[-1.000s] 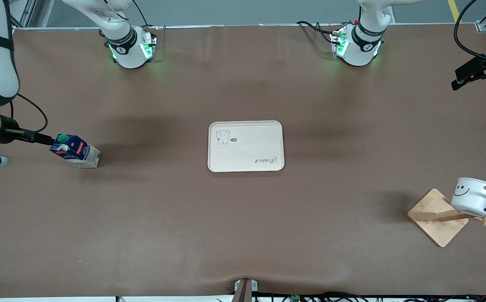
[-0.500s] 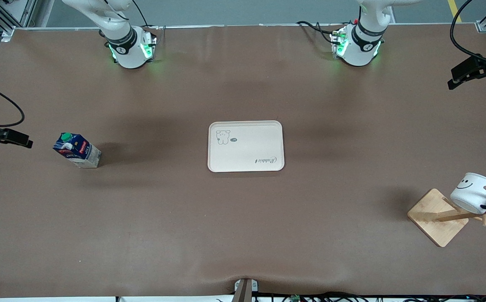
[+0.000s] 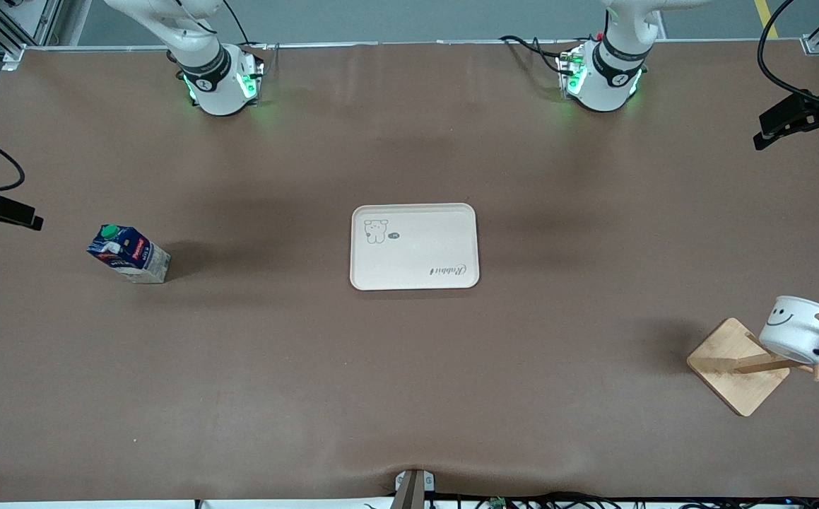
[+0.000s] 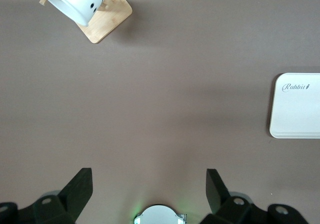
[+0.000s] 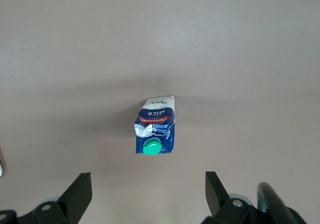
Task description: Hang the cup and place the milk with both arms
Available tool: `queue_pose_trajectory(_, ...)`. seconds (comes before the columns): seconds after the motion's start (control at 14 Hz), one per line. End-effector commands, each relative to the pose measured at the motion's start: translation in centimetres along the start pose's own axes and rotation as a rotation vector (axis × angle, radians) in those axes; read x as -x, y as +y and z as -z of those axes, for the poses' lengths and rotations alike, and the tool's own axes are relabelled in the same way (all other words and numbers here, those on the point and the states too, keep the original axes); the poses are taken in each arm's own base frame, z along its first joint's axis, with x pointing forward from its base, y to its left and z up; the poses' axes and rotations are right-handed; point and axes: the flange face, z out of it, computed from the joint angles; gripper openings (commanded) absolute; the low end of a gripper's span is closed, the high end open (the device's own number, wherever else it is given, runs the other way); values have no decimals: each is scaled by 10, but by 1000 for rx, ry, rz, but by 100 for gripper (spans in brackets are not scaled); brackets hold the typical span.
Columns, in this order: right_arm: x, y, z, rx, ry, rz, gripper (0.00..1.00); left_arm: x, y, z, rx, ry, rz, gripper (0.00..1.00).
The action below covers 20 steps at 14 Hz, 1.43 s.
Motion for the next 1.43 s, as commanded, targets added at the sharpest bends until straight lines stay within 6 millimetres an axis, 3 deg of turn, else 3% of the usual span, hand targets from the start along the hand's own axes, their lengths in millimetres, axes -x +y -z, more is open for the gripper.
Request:
queue_pose_trajectory(0.0, 3, -2, 14, 3, 13, 7, 100, 2, 4, 4, -5, -4, -1, 100)
queue_pose_trajectory(0.07, 3, 5, 27, -12, 45, 4, 100, 2, 4, 4, -4, -4, -1, 100)
queue_pose_trajectory(0.14, 4, 7, 54, -12, 100, 1, 100, 2, 6, 4, -4, -4, -3, 100)
queue_pose_trajectory(0.43, 30, -24, 103, 20, 88, 43, 100, 4, 26, 9, -10, 8, -39, 100)
queue_pose_trajectory(0.5, 42, -23, 116, 1, 123, 56, 100, 4, 27, 9, -21, 9, -40, 100)
queue_pose_trajectory(0.64, 59, -30, 112, -21, 143, 71, 100, 5, 28, 11, -54, 15, -45, 100)
queue_pose_trajectory(0.79, 80, -26, 92, -26, 172, 64, 100, 7, 37, 14, -63, 26, -60, 100)
queue_pose_trajectory(0.93, 87, -24, 80, -17, 147, 59, 100, 9, 36, 16, -64, 36, -57, 100)
queue_pose_trajectory(1.07, 86, -16, 85, -18, 157, 38, 100, 13, 34, 19, -64, 49, -53, 100)
queue_pose_trajectory(1.14, 87, -19, 96, -18, 176, 37, 100, 13, 35, 18, -64, 51, -53, 100)
queue_pose_trajectory(1.36, 87, -24, 98, -21, 161, 45, 100, 17, 35, 18, -64, 68, -52, 100)
